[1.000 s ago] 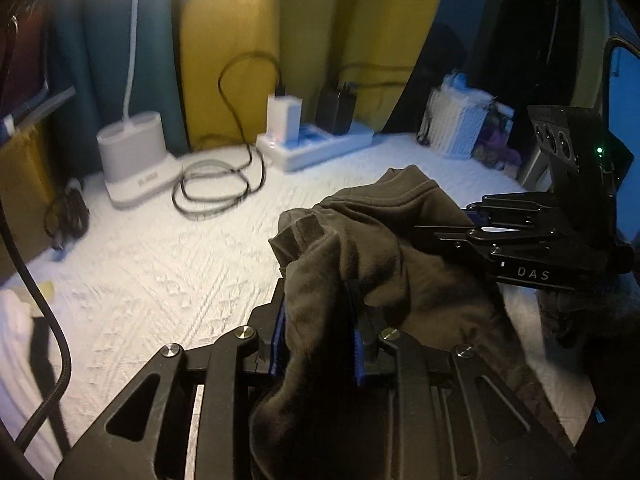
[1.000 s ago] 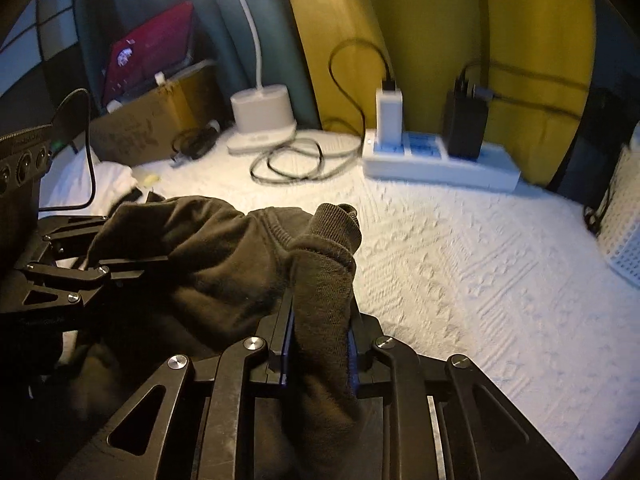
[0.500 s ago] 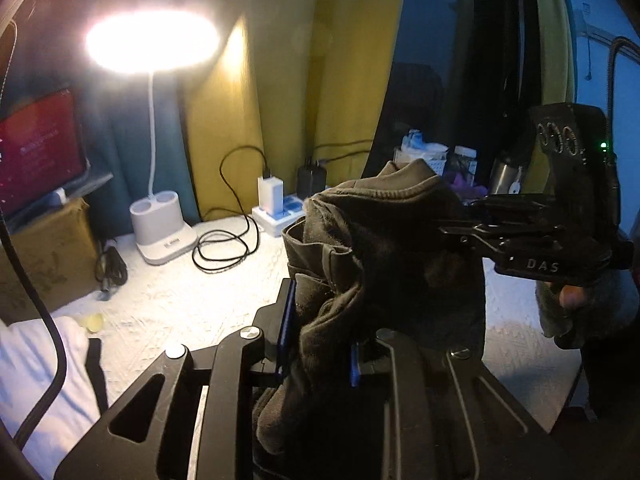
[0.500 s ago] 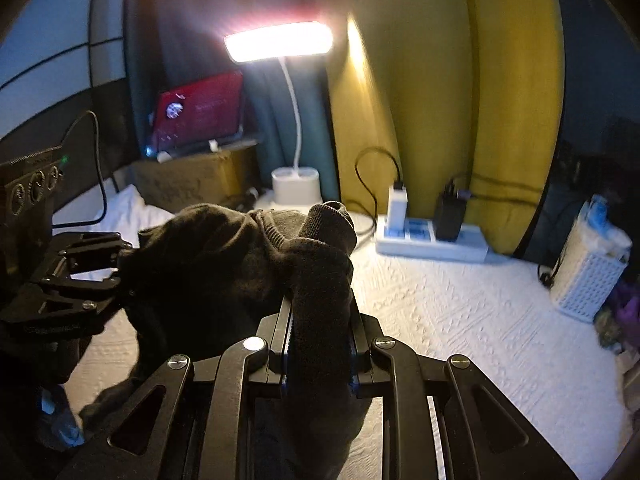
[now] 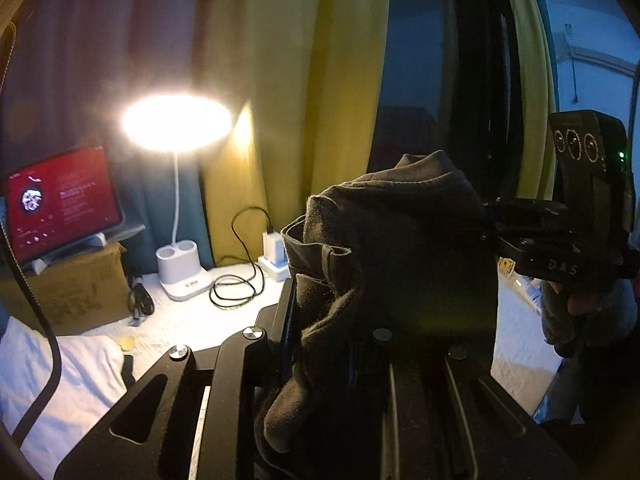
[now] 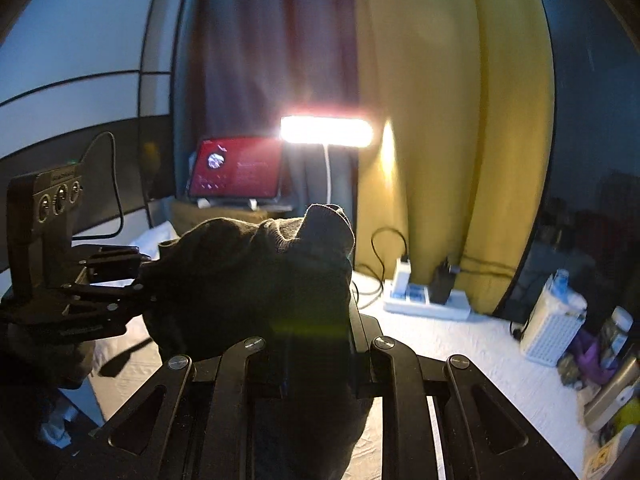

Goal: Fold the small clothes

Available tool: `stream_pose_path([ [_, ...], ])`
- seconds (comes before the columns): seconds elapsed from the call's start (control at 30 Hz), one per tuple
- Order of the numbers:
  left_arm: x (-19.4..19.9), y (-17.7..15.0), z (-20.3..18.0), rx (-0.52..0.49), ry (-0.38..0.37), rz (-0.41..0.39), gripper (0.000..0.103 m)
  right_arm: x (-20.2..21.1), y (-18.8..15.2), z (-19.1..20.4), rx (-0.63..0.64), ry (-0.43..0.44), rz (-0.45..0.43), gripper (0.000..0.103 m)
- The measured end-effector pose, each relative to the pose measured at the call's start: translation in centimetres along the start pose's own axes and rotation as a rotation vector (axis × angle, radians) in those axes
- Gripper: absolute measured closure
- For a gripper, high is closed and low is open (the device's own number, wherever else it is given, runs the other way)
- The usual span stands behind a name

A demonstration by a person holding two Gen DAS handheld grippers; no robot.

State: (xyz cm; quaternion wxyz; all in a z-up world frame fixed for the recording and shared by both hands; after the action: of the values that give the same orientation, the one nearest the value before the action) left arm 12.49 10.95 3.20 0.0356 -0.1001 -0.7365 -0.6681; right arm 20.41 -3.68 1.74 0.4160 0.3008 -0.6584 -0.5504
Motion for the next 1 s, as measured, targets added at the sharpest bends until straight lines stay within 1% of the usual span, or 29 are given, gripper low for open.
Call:
stream_pose_path([
  [0.27, 4.6, 2.3, 0.1, -0.032, 0.029, -0.077, 0.085, 3.8, 4.0, 3.7, 0.070, 0.038, -0.100, 0.083],
  [0.47, 7.5, 3.8, 0.9, -0.042, 0.069, -0.134, 0.085, 5.4, 6.3, 6.6, 0.118, 0.071, -0.161, 0.083],
  [0.67, 10.4, 5.2, 1.6, -0.060, 0.121, -0.172, 0.085, 5.6, 8.2, 9.3, 0.154, 0.110, -0.195, 0.083],
  [0.77, 12.3, 5.8, 2.0, -0.072, 0.148, -0.191, 0.085, 5.7, 9.2, 11.4, 0.171, 0.144, -0.218, 0.083],
  [0.87, 13.8, 6.0, 2.8, -0.085, 0.183, -0.196, 0.085, 5.5, 9.5, 12.8, 0.175, 0.175, -0.225, 0.083],
  [1.0, 15.0, 5.3, 4.2, -0.088, 0.226, -0.182, 0.085, 4.4, 9.0, 14.5, 0.174, 0.214, -0.209, 0.083],
])
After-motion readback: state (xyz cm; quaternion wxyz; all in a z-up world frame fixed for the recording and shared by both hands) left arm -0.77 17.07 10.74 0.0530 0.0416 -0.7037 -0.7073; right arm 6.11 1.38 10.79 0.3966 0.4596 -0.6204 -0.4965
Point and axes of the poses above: each gripper's, at about its wrist camera, not at the fingertips, and x roughly against the way its jaws point, z to its left, y to its top, the point moved 8 cm from there along -x, roughly the way its jaws point, and after that the axes turned 11 degrees about -z, right-handed, at the moved point
